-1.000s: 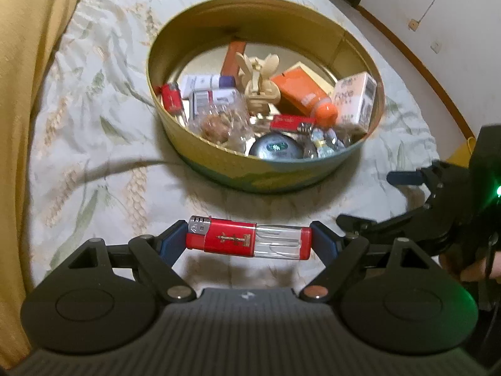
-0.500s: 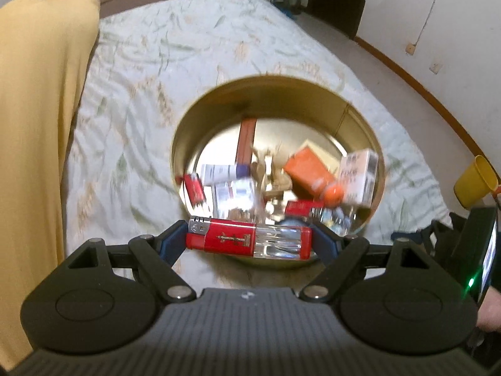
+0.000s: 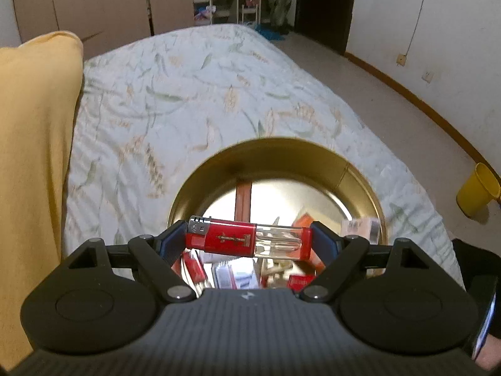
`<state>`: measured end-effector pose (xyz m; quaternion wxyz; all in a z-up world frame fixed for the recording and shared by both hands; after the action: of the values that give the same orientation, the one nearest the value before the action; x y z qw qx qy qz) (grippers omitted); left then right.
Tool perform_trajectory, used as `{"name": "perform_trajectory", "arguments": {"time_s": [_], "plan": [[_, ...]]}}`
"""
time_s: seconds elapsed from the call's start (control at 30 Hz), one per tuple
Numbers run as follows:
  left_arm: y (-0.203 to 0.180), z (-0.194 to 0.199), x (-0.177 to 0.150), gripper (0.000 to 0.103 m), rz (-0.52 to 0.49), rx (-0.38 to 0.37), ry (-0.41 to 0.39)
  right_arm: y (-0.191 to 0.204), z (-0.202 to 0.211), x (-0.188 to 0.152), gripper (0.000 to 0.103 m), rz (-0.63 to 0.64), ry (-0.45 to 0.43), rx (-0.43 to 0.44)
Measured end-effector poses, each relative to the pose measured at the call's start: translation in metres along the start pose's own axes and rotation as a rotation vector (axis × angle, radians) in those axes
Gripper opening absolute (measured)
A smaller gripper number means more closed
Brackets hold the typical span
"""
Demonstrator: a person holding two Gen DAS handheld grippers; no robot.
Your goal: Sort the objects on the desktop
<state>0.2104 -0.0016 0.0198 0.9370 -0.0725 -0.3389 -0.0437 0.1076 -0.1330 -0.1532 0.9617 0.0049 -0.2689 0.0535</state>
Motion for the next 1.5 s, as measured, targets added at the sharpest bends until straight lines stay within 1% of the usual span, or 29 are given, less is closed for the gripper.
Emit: {"name": "perform_trajectory", "arguments": {"time_s": [0.07,0.13,0.2,0.37,0.5,0.6,0.77,0.9,1.0,1.1,1.33,1.5], "plan": [[0.000,-0.002,0.005,0.090,0.019,-0.021,-0.012,0.000,0.000,0.000,0.103,0.000,-0.001,0.000],[0.002,-0.005,0.009,0.091,0.034,-0.036,-0.023,0.000,0.000,0.000,0.103,-0.001,-0.002,-0.001],[0.006,-0.006,0.012,0.103,0.050,-0.034,-0.032,0.000,0.000,0.000,0.103,-0.002,-0.001,-0.002],[0.017,-0.008,0.005,0.103,0.061,-0.013,-0.025,0.000,0.000,0.001,0.103,-0.003,-0.001,-0.003],[0.020,-0.010,-0.017,0.103,0.044,-0.014,0.013,0.000,0.000,0.001,0.103,-0.003,-0.001,-0.002],[0.019,-0.010,-0.040,0.103,0.022,-0.029,0.045,0.000,0.000,0.001,0.103,-0.003,-0.002,-0.003],[0.015,-0.012,-0.072,0.103,0.013,-0.046,0.092,0.000,0.000,0.001,0.103,-0.003,-0.001,-0.003],[0.014,-0.013,-0.092,0.103,0.009,-0.042,0.110,0.000,0.000,0.001,0.103,-0.003,-0.001,-0.002],[0.014,-0.015,-0.103,0.103,0.005,-0.033,0.120,0.000,0.000,0.001,0.103,-0.001,-0.003,-0.004],[0.014,-0.017,-0.115,0.103,0.027,-0.036,0.139,-0.001,-0.001,0.001,0.103,0.002,-0.004,-0.010],[0.010,-0.025,-0.140,0.103,0.038,-0.028,0.164,-0.001,-0.002,0.001,0.103,0.007,-0.007,-0.014],[0.003,-0.032,-0.155,0.103,0.007,-0.013,0.187,0.000,-0.001,-0.001,0.103,0.010,-0.015,-0.015]]}}
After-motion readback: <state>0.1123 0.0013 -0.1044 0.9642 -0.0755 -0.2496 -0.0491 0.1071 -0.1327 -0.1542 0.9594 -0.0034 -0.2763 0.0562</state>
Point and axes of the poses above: each gripper's, at about its wrist camera, not at the fingertips, and z roughly against the way its jaws point, y to its left, x to its top, the point moved 8 cm from there along -z, roughly the way its jaws point, and after that the axes turned 8 degrees about z, right-handed, at the moved point
